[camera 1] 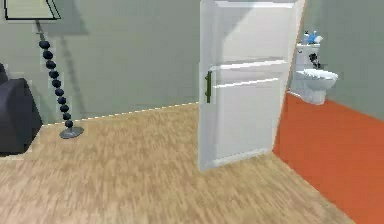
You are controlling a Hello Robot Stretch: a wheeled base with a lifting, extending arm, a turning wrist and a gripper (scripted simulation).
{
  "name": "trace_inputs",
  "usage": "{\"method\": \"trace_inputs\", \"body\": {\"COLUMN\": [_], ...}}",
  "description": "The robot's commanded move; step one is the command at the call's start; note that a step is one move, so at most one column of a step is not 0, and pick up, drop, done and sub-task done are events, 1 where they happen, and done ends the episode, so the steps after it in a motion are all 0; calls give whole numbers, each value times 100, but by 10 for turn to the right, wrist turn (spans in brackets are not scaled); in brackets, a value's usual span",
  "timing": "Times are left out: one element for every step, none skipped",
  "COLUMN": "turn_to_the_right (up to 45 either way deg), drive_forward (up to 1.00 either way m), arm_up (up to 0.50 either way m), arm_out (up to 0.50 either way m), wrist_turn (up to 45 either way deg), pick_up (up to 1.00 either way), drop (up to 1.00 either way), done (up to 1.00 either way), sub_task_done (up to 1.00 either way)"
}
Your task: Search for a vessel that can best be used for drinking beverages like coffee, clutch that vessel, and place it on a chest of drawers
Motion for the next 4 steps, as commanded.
{"method": "trace_inputs", "body": {"turn_to_the_right": [-60,0,-450,-270], "drive_forward": [0,45,0,0], "arm_up": [0,0,0,0], "arm_out": [0,0,0,0], "wrist_turn": [0,0,0,0], "pick_up": [0,0,0,0], "drop": [0,0,0,0], "done": [0,0,0,0], "sub_task_done": [0,0,0,0]}}
